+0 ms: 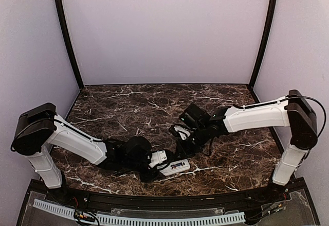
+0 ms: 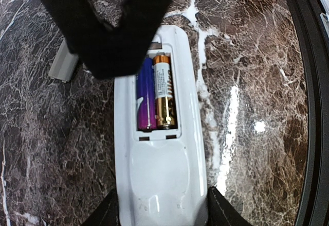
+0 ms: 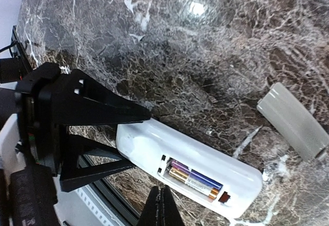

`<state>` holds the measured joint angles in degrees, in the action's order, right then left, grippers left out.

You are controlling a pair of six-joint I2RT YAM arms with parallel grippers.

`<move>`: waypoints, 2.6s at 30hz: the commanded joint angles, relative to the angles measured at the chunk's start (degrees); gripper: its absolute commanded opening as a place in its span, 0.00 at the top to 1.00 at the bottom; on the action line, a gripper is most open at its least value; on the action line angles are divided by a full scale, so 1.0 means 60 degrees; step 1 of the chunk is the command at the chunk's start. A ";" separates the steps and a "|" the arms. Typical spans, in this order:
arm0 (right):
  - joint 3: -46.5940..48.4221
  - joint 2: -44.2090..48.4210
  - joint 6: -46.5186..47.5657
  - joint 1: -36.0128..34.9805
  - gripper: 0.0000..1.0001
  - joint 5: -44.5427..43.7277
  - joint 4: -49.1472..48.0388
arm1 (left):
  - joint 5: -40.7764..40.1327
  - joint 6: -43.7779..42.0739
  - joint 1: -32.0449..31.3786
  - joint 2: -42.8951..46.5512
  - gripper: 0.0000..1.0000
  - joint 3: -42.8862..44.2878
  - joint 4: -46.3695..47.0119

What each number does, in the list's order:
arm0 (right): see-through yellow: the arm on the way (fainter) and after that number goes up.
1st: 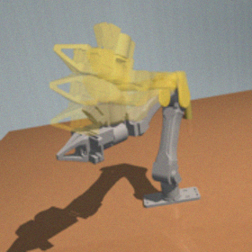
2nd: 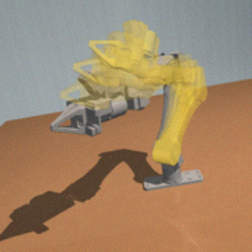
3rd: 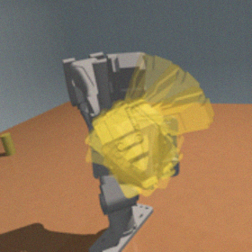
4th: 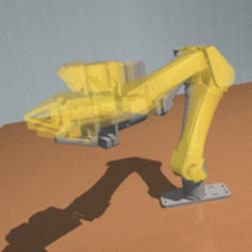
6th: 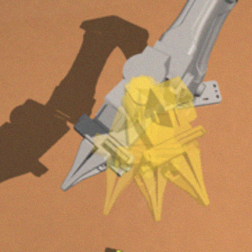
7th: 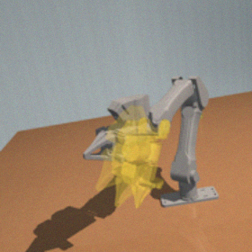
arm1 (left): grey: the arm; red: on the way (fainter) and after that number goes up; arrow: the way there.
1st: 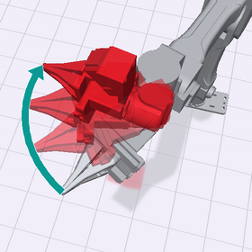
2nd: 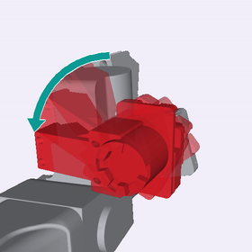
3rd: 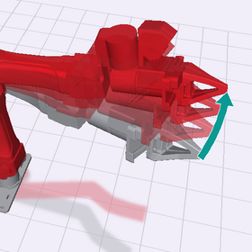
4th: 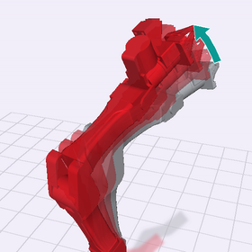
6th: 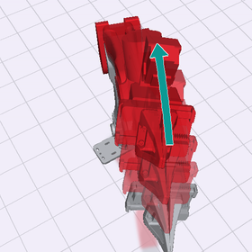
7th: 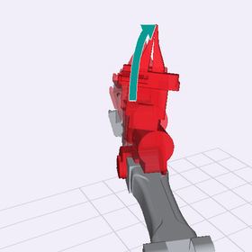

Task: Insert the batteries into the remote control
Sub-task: Load the battery into the battery compartment, then pick up the battery cover at the center of the board.

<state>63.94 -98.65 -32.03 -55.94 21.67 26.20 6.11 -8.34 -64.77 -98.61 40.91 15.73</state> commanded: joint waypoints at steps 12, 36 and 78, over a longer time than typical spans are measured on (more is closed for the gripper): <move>-0.0748 -0.1205 -0.0137 -0.0168 1.00 -0.0121 -0.0288 | -0.0269 -0.0119 -0.0030 0.0138 0.57 0.0015 -0.0796; 0.2320 -0.0408 0.8233 0.1937 0.33 -0.2011 0.2704 | -0.0048 0.0272 -0.0002 0.2649 0.06 -0.0184 -0.0986; 0.1391 -0.2025 1.0943 0.0873 0.88 -0.3006 0.2314 | -0.0650 0.0291 0.0058 0.3506 0.03 -0.0577 -0.0881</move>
<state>72.84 -110.52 33.56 -49.93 4.97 38.35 2.50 -6.00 -64.75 -78.48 37.98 10.81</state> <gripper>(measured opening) 0.204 0.974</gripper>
